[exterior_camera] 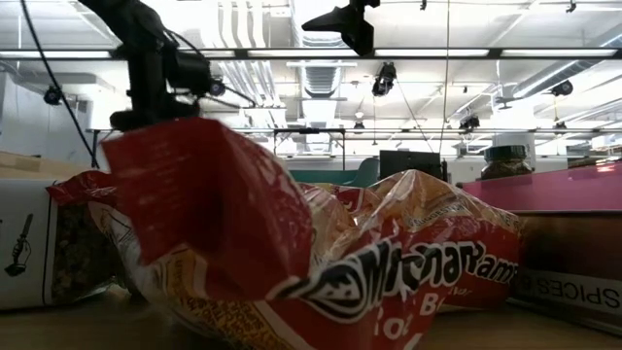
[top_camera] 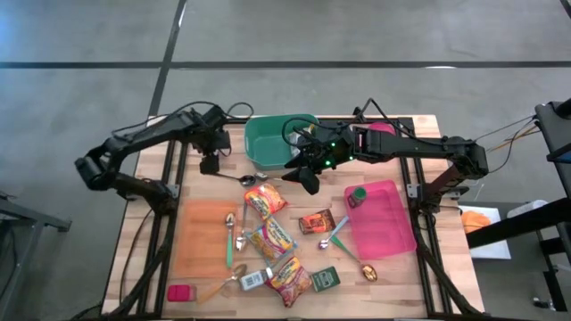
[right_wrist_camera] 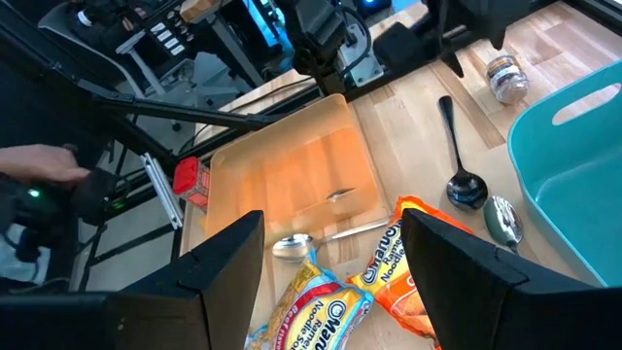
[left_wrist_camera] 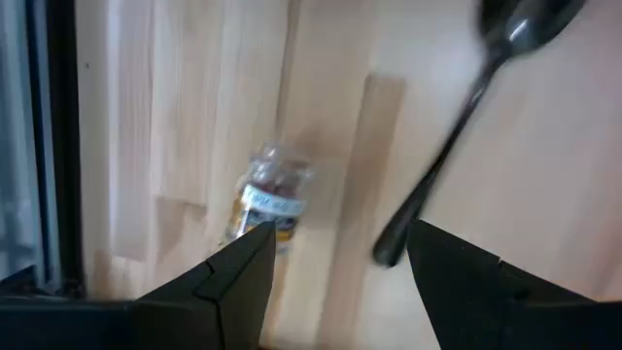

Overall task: Pick & Place Food Item
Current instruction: Put the transparent spice bottle into the pink bin

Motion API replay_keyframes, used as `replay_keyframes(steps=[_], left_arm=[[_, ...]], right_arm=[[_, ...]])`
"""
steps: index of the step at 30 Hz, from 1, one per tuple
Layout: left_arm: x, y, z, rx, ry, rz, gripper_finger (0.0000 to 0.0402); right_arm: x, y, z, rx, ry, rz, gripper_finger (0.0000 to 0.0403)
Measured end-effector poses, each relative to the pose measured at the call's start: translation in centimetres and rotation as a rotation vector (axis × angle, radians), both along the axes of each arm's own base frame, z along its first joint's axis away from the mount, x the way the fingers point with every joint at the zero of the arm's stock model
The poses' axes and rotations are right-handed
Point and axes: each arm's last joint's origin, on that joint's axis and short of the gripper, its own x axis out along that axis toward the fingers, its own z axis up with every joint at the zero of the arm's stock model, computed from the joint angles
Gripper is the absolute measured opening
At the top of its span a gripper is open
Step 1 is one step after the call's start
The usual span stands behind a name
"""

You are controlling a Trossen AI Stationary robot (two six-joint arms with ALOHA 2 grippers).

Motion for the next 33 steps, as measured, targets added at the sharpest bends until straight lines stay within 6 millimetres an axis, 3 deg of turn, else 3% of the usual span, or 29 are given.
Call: replay_keyframes(steps=[15,25,33], left_arm=[[1.9,2.4,-4.6,0.034,0.196,-0.099,0.0233],[1.7,3.7,-6.6,0.016,0.253,-0.133,0.0233],[1.2,3.4,-8.5,0.029,0.254,-0.135,0.022]], right_arm=[[-0.2,0.2,0.0,0.003,0.011,0.006,0.0238],[-1.0,0.5,0.7,-0.003,0.014,0.015,0.0238],[-1.3,0.5,1.0,-0.006,0.006,0.016,0.0238]])
